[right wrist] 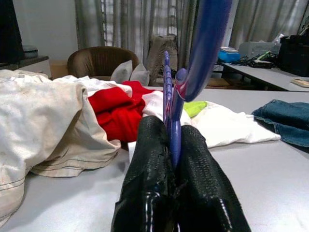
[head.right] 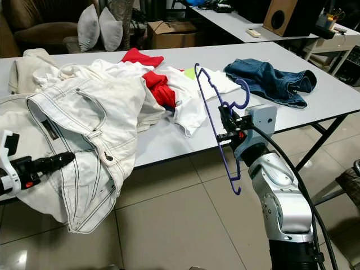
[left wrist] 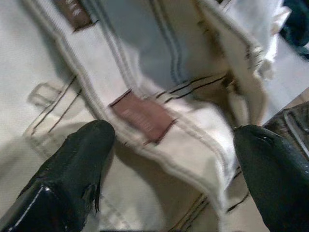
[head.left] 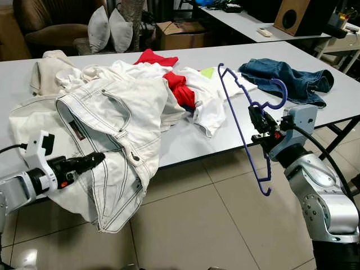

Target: Hang hanger

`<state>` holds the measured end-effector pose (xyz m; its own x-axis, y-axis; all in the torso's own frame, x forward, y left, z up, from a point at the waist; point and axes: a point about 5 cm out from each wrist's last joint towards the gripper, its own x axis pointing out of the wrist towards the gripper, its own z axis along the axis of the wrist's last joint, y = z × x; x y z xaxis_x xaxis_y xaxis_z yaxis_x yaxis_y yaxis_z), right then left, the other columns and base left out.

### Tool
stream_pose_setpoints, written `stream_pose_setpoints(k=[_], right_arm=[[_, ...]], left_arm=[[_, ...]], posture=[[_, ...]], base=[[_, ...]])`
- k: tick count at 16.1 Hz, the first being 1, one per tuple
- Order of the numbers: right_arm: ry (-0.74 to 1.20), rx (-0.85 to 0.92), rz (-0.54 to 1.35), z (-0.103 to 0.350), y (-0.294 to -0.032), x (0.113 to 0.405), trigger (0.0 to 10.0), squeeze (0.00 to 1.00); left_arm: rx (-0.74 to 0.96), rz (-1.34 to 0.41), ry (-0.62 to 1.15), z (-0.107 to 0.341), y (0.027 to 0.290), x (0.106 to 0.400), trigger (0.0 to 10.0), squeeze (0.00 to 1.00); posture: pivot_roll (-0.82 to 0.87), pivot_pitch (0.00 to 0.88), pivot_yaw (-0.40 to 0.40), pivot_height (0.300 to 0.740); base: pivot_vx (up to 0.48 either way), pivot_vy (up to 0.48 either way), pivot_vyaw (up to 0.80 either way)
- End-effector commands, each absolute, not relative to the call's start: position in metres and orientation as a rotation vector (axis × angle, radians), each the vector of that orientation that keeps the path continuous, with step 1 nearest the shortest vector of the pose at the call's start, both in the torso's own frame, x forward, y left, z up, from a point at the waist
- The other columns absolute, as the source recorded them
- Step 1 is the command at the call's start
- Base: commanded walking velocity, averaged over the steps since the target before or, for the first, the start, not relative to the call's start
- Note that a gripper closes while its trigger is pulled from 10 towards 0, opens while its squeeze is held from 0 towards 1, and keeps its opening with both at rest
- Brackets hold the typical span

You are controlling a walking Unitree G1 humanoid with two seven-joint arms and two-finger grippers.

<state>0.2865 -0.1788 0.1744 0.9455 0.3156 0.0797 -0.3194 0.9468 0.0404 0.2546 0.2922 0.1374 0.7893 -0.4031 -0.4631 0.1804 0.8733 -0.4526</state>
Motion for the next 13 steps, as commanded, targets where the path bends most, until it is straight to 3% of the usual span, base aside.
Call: stream_pose_setpoints(k=[1, 5, 13], right_arm=[[-0.089, 0.054, 0.322, 0.178, -0.179, 0.285, 10.0, 0.00], [-0.087, 0.054, 0.317, 0.178, -0.181, 0.285, 10.0, 0.00], [-0.092, 0.059, 0.324, 0.178, -0.176, 0.286, 10.0, 0.00]], left_arm=[[-0.388, -0.288, 0.590, 0.138, 0.295, 0.255, 10.0, 0.00], [-0.378, -0.231, 0.546, 0.150, 0.313, 0.255, 10.0, 0.00], [-0.382, -0.277, 0.633, 0.124, 0.283, 0.261, 10.0, 0.00]], posture=[[-0.13, 0.000, -0.026, 0.740], [-0.13, 0.000, -0.026, 0.740], [-0.13, 0.000, -0.024, 0.740]], base=[[0.000, 0.000, 0.00], [0.000, 0.000, 0.00], [0.000, 0.000, 0.00]])
